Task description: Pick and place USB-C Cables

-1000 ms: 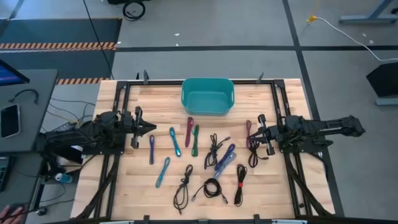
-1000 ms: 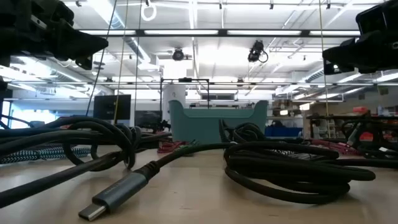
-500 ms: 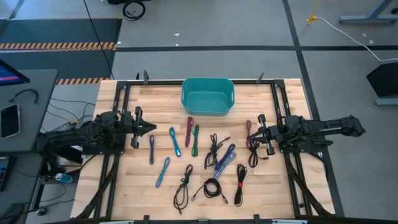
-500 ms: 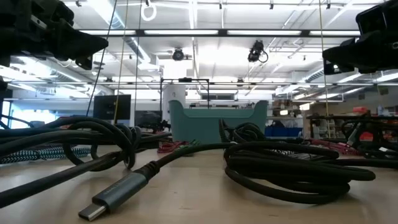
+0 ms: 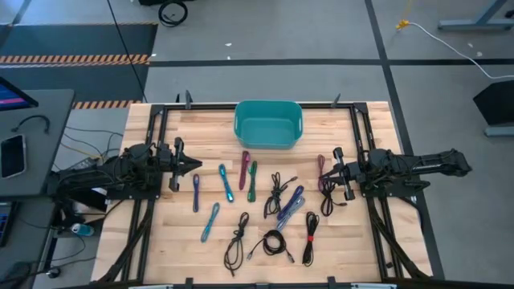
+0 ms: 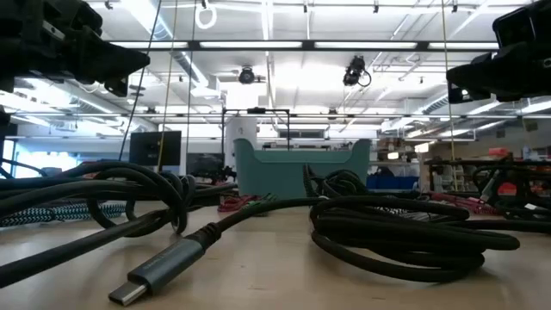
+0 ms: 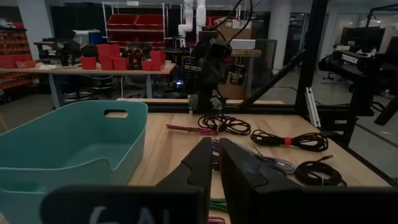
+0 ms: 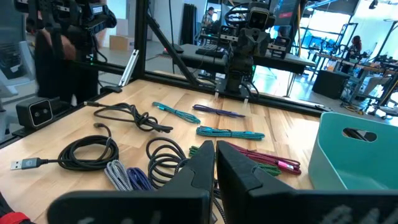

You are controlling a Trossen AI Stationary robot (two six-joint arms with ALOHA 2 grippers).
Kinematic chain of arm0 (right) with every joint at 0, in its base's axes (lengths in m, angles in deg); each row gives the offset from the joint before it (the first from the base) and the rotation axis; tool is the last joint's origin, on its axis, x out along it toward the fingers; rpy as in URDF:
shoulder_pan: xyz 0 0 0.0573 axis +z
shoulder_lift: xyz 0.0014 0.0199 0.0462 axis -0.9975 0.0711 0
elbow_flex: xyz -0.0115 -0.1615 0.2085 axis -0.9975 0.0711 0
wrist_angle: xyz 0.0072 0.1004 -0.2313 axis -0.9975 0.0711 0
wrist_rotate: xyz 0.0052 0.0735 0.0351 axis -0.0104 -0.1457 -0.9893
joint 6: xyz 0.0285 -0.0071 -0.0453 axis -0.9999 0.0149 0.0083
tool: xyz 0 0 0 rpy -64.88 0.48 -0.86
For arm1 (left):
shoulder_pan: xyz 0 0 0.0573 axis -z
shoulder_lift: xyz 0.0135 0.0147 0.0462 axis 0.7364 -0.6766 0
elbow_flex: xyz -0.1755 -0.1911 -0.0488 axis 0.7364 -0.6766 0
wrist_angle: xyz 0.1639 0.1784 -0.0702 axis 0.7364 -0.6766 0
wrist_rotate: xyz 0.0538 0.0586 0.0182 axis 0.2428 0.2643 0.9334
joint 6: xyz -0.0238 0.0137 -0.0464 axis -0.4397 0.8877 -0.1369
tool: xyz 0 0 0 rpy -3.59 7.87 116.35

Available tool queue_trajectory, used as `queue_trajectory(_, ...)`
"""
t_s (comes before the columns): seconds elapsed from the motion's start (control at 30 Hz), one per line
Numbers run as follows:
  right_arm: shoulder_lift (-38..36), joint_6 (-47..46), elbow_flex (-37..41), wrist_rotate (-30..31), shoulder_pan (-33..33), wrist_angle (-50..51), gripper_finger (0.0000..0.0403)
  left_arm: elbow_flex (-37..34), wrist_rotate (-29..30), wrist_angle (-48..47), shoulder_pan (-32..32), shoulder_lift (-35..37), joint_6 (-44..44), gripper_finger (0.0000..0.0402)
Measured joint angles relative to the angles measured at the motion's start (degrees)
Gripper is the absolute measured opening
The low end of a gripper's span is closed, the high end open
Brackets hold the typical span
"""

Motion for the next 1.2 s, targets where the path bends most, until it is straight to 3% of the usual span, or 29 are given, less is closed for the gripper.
queue_trajectory(1.03, 0.0, 0.0, 0.0, 0.0, 0.0, 0.0, 0.0024, 0.0, 0.1, 0.1, 0.0, 0.0, -0.1, 0.0036)
queue_trajectory(1.2, 0.0, 0.0, 0.0, 0.0, 0.0, 0.0, 0.0024, 0.0, 3.8, 0.1, 0.0, 0.0, -10.1, 0.0036)
